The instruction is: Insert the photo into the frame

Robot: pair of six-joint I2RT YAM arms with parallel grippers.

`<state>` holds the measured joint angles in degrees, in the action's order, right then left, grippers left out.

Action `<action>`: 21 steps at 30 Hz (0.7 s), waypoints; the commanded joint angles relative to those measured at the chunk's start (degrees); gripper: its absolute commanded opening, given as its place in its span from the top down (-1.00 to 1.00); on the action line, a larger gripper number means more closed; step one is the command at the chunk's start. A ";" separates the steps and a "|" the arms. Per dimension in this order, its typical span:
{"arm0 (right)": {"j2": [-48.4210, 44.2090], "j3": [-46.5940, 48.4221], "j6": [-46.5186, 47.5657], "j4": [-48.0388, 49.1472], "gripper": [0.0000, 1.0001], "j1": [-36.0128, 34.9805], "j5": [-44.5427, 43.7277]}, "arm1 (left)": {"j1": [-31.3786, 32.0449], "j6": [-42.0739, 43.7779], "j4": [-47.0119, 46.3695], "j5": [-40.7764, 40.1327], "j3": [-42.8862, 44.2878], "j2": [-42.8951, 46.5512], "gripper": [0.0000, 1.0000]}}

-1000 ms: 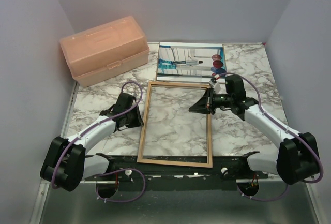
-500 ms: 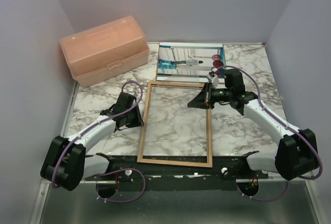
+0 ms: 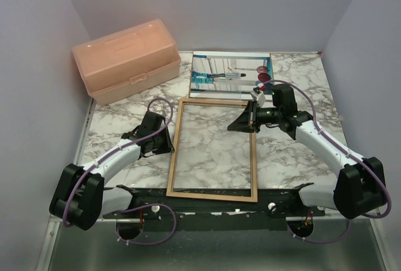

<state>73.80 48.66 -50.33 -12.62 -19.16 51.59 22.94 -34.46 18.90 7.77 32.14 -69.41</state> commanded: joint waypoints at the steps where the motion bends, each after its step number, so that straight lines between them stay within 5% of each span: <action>1: -1.33 -0.22 1.54 -0.22 0.99 -0.08 1.69 | -0.26 1.23 0.83 -2.50 0.48 -1.15 0.61; 21: 2.56 -1.71 2.08 2.38 0.99 -0.08 1.00 | -0.27 1.32 0.97 -2.40 0.52 -1.17 0.61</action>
<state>76.18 48.42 -48.53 -12.49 -19.16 51.59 22.94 -34.28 18.98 7.77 32.34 -69.56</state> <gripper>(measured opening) 0.035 0.197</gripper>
